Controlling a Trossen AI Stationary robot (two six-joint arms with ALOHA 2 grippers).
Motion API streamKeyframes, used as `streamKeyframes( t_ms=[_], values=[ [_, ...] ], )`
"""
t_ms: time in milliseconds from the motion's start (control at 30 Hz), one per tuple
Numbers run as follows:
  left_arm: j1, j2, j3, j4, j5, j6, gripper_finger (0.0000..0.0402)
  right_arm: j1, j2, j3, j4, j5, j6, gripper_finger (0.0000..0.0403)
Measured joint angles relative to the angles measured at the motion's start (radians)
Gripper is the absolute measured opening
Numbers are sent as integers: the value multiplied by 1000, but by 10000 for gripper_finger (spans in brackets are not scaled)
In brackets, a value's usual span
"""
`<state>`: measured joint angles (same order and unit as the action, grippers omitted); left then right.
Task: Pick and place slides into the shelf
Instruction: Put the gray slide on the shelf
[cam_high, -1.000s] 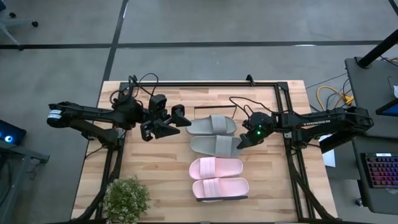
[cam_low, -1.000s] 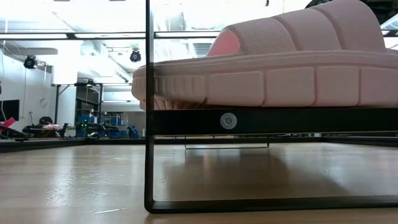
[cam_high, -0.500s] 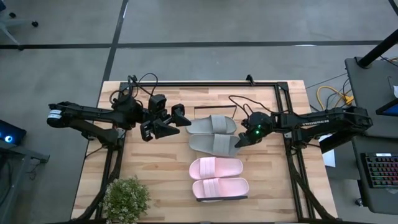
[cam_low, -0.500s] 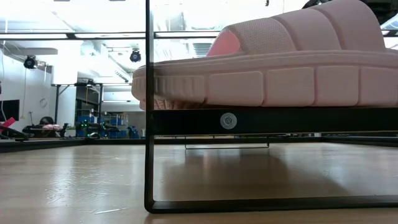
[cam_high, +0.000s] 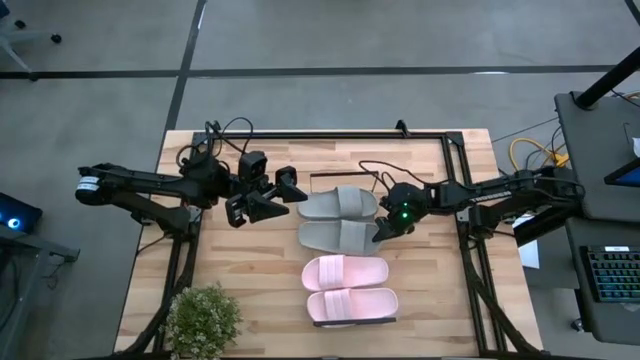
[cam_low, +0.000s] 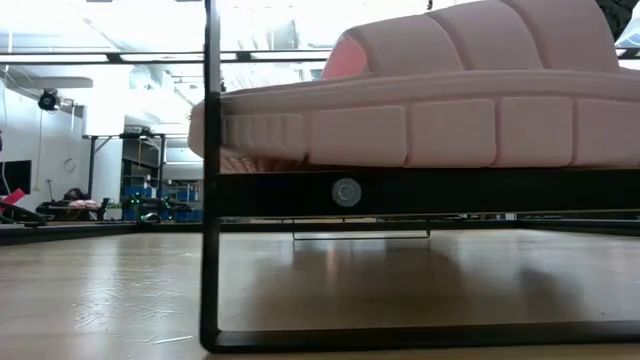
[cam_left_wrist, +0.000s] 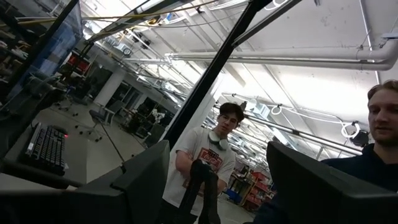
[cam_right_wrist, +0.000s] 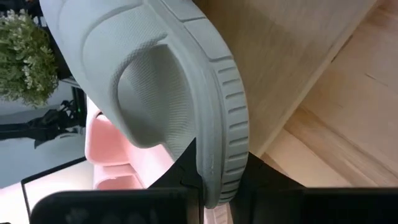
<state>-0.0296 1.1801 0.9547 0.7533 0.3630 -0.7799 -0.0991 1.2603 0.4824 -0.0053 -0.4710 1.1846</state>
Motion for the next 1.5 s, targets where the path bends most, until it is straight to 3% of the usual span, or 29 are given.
streamKeyframes(
  t_ms=[1133, 1500],
  values=[
    [0, 0, 0, 0, 0, -1, 254, -6, 11, 0, 2, 1, -96, 63],
    [0, 0, 0, 1, 0, -1, 254, -6, 11, 0, -16, -4, -90, 137]
  ],
)
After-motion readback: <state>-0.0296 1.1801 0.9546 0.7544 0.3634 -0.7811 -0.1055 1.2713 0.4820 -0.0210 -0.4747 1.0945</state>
